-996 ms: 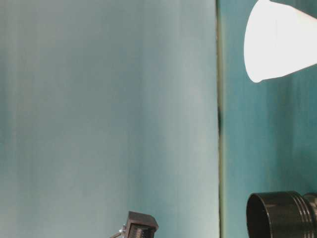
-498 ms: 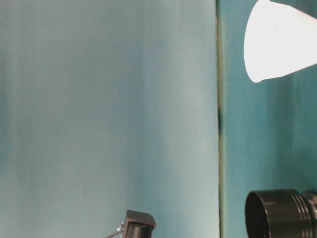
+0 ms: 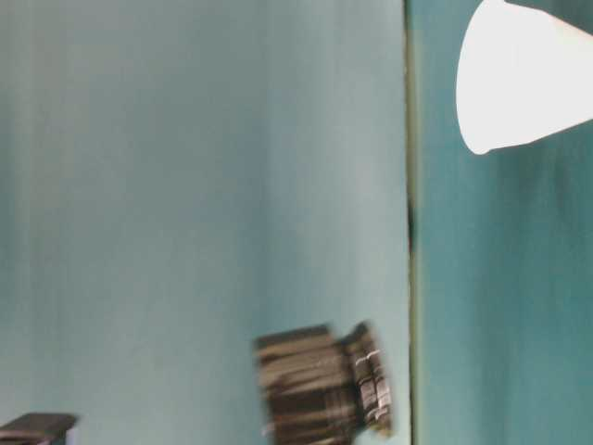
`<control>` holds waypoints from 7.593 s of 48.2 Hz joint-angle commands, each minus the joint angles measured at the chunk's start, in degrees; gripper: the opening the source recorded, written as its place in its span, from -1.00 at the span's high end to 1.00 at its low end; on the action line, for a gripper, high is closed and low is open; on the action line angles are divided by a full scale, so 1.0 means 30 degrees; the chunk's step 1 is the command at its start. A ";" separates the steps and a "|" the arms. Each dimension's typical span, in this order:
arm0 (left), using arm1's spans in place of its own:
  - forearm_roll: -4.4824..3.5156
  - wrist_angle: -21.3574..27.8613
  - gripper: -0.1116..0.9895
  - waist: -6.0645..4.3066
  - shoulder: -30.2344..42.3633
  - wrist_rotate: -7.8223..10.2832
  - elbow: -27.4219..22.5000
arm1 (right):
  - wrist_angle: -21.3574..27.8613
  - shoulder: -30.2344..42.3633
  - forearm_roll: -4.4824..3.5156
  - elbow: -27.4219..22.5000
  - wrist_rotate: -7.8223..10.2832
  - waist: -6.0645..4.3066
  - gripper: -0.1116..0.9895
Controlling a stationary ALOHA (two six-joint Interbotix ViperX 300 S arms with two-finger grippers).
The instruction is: Put the paper cup into the moved red handle cup holder.
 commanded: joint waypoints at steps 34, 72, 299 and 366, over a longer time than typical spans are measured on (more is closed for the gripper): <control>0.0088 0.1963 0.28 -0.1230 0.5156 0.0117 -0.5361 | -0.0088 0.0000 0.0059 -0.0322 0.0146 -0.0322 1.00; 0.0088 -0.0967 0.28 -0.1670 0.9756 0.1055 -0.6123 | -0.0088 -0.0059 0.0059 -0.0293 0.0146 -0.0322 1.00; 0.0088 -0.2373 -0.81 -0.1904 0.1758 0.2168 -0.1113 | 1.1104 0.5859 0.0146 -0.6416 0.4658 -0.1582 -0.92; 0.0088 -0.2373 -0.81 -0.1934 0.1553 0.2109 -0.0879 | 1.1514 2.0859 0.0176 -1.1133 0.5010 -0.1699 -0.91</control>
